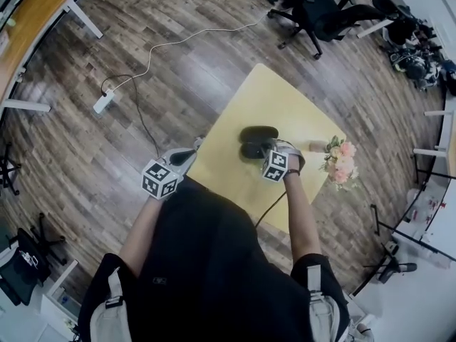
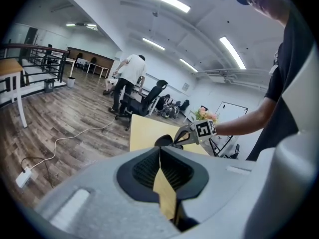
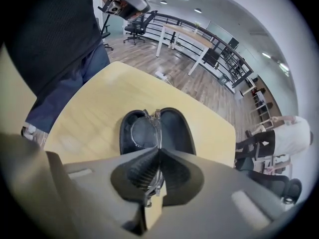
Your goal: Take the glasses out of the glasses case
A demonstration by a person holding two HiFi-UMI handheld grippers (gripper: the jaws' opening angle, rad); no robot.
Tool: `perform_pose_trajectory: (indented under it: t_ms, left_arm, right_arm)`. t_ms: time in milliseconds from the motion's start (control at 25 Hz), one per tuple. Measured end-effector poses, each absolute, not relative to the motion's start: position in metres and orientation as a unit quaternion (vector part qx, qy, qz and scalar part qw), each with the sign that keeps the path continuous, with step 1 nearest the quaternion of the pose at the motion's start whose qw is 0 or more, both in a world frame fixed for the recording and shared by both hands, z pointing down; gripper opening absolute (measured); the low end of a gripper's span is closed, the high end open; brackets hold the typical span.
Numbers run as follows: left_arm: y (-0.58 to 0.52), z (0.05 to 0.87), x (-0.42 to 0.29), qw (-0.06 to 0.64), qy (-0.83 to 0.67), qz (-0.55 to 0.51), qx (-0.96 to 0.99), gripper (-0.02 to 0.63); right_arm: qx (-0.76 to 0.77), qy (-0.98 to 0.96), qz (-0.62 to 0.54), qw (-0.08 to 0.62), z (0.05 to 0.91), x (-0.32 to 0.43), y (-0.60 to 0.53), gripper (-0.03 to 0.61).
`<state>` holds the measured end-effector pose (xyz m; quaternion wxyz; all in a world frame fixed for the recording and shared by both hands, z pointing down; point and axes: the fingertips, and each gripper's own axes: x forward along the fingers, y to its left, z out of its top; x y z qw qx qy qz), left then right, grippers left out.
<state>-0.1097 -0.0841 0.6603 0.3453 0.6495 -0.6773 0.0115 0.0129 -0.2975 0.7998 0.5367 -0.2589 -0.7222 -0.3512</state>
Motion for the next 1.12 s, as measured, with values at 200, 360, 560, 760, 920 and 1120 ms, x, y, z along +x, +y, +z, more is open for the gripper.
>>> perform_pose_trajectory:
  t_ms: [200, 360, 560, 760, 920, 1120]
  left_arm:
    - [-0.086, 0.656, -0.101, 0.338, -0.670, 0.017, 0.661, 0.012]
    - [-0.087, 0.650, -0.091, 0.331, -0.662, 0.023, 0.672, 0.012]
    - [-0.086, 0.640, -0.075, 0.318, -0.654, 0.031, 0.686, 0.012]
    - [-0.088, 0.639, -0.066, 0.312, -0.643, 0.038, 0.698, 0.012]
    - [-0.089, 0.634, -0.055, 0.307, -0.633, 0.045, 0.709, 0.012]
    - [-0.096, 0.632, -0.045, 0.303, -0.619, 0.050, 0.723, 0.012]
  right_arm:
    - [-0.221, -0.746, -0.348, 0.523, 0.785, 0.018, -0.300, 0.014]
    - [-0.198, -0.761, -0.344, 0.513, 0.773, 0.027, -0.295, 0.012]
    - [-0.158, -0.787, -0.323, 0.500, 0.755, 0.045, -0.285, 0.013]
    - [-0.095, -0.844, -0.241, 0.470, 0.736, 0.055, -0.279, 0.014]
    - [-0.031, -0.879, -0.185, 0.439, 0.716, 0.071, -0.279, 0.014]
    - [0.045, -0.914, -0.091, 0.393, 0.698, 0.088, -0.277, 0.014]
